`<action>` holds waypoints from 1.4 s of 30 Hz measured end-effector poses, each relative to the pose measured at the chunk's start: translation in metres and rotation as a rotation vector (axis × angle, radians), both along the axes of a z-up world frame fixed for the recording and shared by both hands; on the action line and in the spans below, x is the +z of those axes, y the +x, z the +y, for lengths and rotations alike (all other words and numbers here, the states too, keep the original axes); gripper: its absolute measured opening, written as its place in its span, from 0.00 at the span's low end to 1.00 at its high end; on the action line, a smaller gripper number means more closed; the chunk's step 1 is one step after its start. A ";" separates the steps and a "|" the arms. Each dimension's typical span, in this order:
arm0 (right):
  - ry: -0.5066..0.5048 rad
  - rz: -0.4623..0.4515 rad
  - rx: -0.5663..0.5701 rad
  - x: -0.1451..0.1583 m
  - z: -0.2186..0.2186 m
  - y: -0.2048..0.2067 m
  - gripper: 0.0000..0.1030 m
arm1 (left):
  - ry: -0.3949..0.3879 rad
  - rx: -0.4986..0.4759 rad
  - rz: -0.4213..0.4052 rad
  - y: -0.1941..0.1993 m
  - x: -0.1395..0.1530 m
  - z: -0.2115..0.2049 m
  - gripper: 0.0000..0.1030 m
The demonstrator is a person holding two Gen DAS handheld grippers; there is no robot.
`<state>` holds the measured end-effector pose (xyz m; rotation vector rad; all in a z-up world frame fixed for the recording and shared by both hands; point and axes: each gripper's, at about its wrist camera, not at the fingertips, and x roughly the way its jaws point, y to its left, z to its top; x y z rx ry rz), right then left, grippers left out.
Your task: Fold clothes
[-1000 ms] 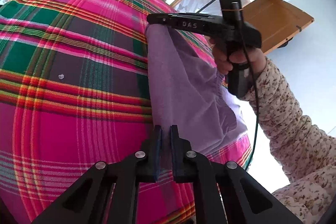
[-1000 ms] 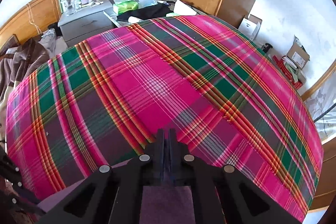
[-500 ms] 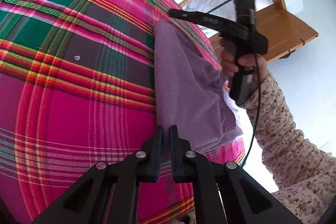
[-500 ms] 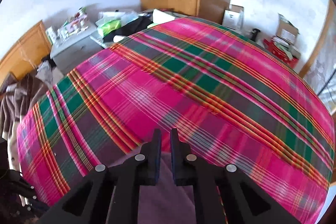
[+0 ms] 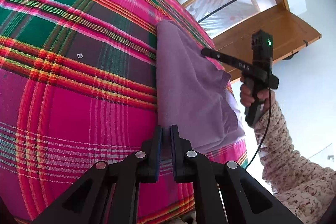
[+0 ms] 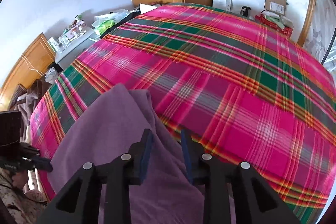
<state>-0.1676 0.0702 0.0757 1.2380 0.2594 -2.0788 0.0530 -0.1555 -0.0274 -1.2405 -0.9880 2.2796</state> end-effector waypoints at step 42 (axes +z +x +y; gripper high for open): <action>-0.303 -0.102 -0.194 -0.006 0.094 0.129 0.24 | -0.072 0.039 -0.033 -0.017 0.010 0.033 0.11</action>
